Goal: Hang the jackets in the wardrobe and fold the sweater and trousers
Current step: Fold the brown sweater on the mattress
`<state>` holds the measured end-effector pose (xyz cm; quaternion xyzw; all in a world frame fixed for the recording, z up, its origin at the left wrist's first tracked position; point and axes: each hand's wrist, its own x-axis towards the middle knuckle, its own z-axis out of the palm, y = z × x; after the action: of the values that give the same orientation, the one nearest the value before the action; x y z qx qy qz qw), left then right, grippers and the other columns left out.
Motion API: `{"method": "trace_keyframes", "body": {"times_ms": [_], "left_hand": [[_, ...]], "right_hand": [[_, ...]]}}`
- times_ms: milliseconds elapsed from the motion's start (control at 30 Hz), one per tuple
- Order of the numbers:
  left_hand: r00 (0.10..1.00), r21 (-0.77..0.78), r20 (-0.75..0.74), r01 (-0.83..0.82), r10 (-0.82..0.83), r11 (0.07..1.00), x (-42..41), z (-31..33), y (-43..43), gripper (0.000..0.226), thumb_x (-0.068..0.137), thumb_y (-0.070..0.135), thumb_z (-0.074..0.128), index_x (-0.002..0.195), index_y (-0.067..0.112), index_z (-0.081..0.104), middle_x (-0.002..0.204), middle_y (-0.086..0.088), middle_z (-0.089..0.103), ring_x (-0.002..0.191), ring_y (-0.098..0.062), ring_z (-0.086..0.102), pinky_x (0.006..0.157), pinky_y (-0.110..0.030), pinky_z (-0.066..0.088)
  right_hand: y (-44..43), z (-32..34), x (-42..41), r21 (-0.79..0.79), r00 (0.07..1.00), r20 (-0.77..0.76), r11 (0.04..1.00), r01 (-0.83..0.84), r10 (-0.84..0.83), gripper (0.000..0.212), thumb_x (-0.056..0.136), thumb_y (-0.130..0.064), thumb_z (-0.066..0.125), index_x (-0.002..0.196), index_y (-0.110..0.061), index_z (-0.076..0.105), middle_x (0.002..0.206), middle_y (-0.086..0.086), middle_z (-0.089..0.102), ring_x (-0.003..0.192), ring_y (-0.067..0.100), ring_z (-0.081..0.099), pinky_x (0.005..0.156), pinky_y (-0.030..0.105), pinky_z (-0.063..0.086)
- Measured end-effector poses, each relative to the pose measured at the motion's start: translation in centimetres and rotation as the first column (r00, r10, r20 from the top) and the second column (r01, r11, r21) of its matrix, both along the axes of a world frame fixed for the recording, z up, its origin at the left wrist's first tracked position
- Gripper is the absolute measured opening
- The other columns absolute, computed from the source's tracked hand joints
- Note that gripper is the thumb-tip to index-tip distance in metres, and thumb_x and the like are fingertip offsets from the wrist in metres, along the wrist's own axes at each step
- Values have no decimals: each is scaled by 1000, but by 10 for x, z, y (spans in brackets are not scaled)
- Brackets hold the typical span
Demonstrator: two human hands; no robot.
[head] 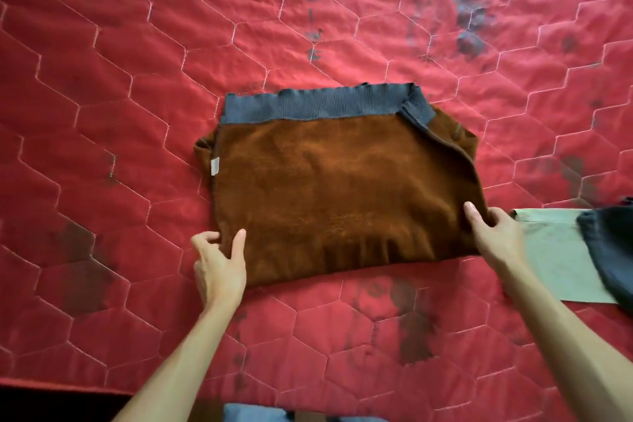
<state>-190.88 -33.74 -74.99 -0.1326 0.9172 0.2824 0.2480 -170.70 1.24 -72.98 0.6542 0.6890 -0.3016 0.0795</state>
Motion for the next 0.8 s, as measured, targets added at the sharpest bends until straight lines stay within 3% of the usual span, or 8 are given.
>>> {"method": "trace_keyframes", "body": {"times_ms": [100, 267, 367, 433, 500, 600, 700, 800], "left_hand": [[1000, 10, -17, 23, -23, 1000, 4, 4, -13, 48, 94, 42, 63, 122, 6, 50, 112, -24, 64, 112, -44, 55, 92, -46, 41], [992, -57, -65, 100, -104, 993, 11, 6, -46, 47, 96, 44, 56, 81, 0, 54, 77, -23, 62, 83, -47, 57, 81, -47, 38], [994, -127, 56, 103, -97, 986, 28, 0, -65, 51, 96, 50, 55, 97, 0, 65, 99, -25, 69, 102, -49, 57, 92, -52, 41], [984, -179, 143, 129, -104, 975, 36, -5, -75, 62, 92, 62, 53, 107, 5, 68, 109, -23, 70, 108, -47, 58, 97, -55, 44], [986, -176, 142, 114, -90, 978, 35, -6, -73, 49, 91, 58, 58, 97, 10, 67, 100, -19, 70, 101, -44, 61, 93, -51, 45], [998, -138, 9, 55, -54, 989, 23, -1, -48, 38, 87, 29, 71, 117, 12, 55, 108, -15, 65, 105, -37, 60, 96, -47, 42], [979, -95, -143, 135, -147, 986, 0, -3, -13, 57, 86, 23, 70, 136, 16, 43, 129, -16, 51, 117, -32, 53, 104, -46, 40], [912, -111, -269, 288, -308, 951, -35, -16, 32, 55, 93, 25, 61, 143, 17, 42, 140, -19, 41, 128, -35, 43, 109, -47, 35]], "right_hand": [[-2, -10, 19, -33, 1000, 13, 999, -1, 1, 42, 102, -38, 50, 78, -5, 58, 80, 16, 61, 85, 33, 59, 78, 43, 44], [5, -6, 48, -127, 983, 72, 976, 178, -170, 34, 98, -30, 54, 84, -4, 71, 90, 21, 66, 96, 38, 61, 78, 41, 40], [5, -9, 65, -190, 962, 192, 954, 231, -195, 32, 94, -28, 55, 88, -2, 73, 98, 27, 66, 105, 41, 60, 73, 37, 32], [-2, -15, 71, -226, 953, 213, 938, 264, -217, 33, 88, -29, 56, 84, 1, 71, 94, 26, 66, 98, 40, 61, 75, 40, 42], [-10, -17, 65, -187, 963, 234, 966, 180, -134, 33, 80, -31, 58, 91, -2, 68, 103, 25, 68, 100, 39, 62, 89, 46, 50], [-12, -15, 39, 37, 979, 184, 994, -102, 94, 60, 76, -23, 68, 131, -6, 52, 126, 24, 55, 120, 41, 51, 104, 48, 42], [-7, -17, -7, 207, 938, 46, 916, -344, 342, 64, 78, -20, 69, 137, -11, 48, 128, 18, 53, 117, 37, 50, 101, 48, 41], [8, -30, -52, 302, 870, 37, 825, -478, 491, 52, 84, -13, 63, 134, -11, 51, 126, 18, 53, 112, 39, 51, 96, 49, 42]]}}
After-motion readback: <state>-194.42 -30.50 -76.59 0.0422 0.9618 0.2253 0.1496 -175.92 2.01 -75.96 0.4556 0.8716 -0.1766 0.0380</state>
